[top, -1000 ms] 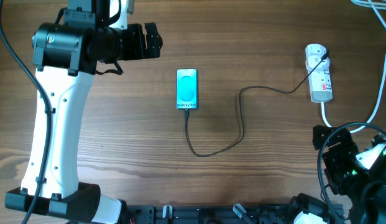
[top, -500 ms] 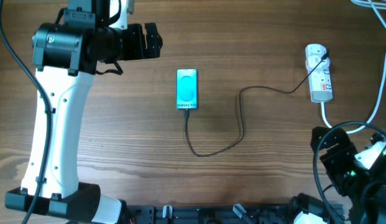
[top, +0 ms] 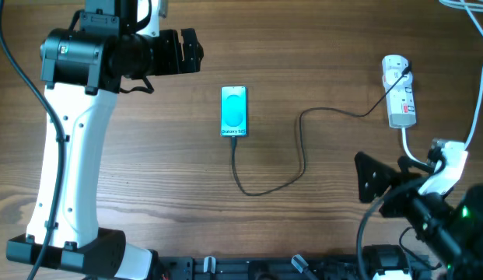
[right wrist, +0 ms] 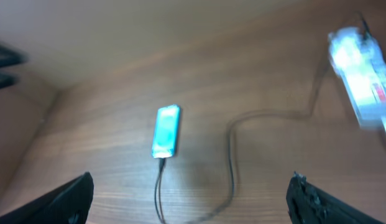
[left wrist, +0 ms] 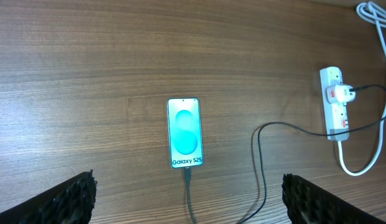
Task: Plug charger to phone and switch on socket
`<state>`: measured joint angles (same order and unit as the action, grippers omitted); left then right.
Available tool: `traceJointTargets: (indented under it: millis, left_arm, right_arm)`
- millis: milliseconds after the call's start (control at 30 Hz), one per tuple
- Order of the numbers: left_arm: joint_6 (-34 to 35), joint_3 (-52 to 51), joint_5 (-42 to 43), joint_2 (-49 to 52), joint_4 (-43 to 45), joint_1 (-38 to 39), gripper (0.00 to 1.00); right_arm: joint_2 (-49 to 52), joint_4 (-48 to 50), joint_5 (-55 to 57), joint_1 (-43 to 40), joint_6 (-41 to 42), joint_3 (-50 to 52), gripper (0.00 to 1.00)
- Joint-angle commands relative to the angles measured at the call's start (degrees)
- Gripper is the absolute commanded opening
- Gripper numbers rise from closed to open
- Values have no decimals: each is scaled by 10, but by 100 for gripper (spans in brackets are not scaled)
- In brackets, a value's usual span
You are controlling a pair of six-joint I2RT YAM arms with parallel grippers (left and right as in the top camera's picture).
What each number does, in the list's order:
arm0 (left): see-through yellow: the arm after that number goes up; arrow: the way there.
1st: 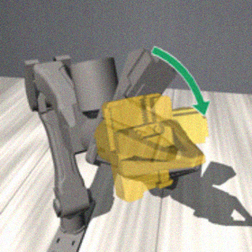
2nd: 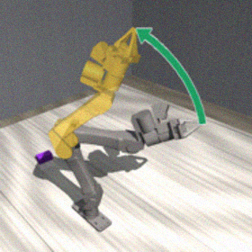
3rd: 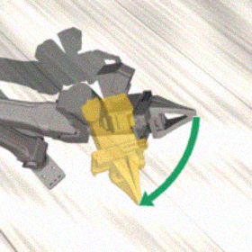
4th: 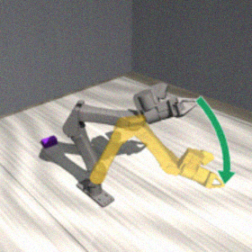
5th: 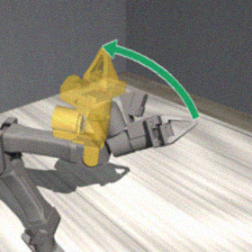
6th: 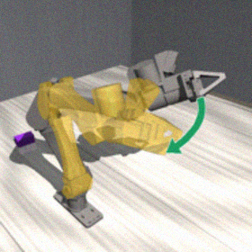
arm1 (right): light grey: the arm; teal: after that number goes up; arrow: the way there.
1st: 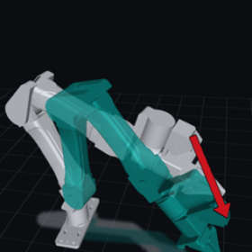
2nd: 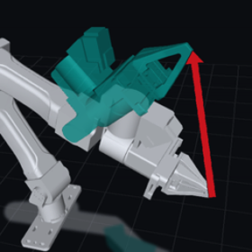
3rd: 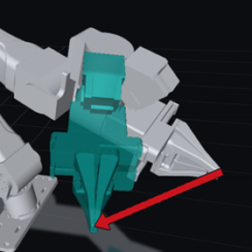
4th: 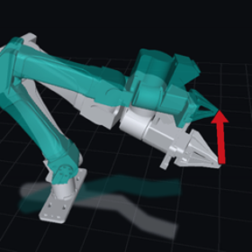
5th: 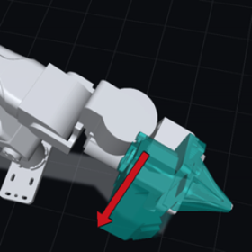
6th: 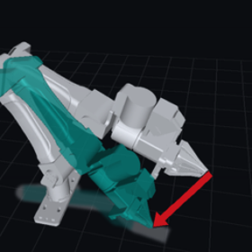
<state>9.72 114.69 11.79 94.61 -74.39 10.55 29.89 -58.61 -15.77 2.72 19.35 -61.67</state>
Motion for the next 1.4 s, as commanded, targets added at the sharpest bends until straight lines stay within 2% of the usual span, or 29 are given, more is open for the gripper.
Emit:
traceJointTargets:
  millis: [0, 67, 267, 400, 733, 1000, 1367]
  left_arm:
    - [-3, -2, -3, 0, 2, 2, 100]
    - [-3, -2, -3, 0, 2, 2, 100]
    - [-3, -2, -3, 0, 2, 2, 100]
    - [-3, -2, -3, 0, 2, 2, 100]
    - [-3, -2, -3, 0, 2, 2, 100]
    - [-3, -2, -3, 0, 2, 2, 100]
    - [-3, -2, -3, 0, 2, 2, 100]
  right_arm:
    - [-35, 32, 30, 16, -64, 54, 100]
    - [-54, 65, 35, 16, -78, 94, 100]
    - [-152, 269, 61, 9, -81, 276, 100]
    - [-214, 357, 61, -16, -89, 376, 100]
    - [-297, 539, 70, -43, -116, 539, 100]
    - [-297, 620, 86, -43, -146, 611, 100]
    - [-297, 586, 114, -43, -174, 614, 100]
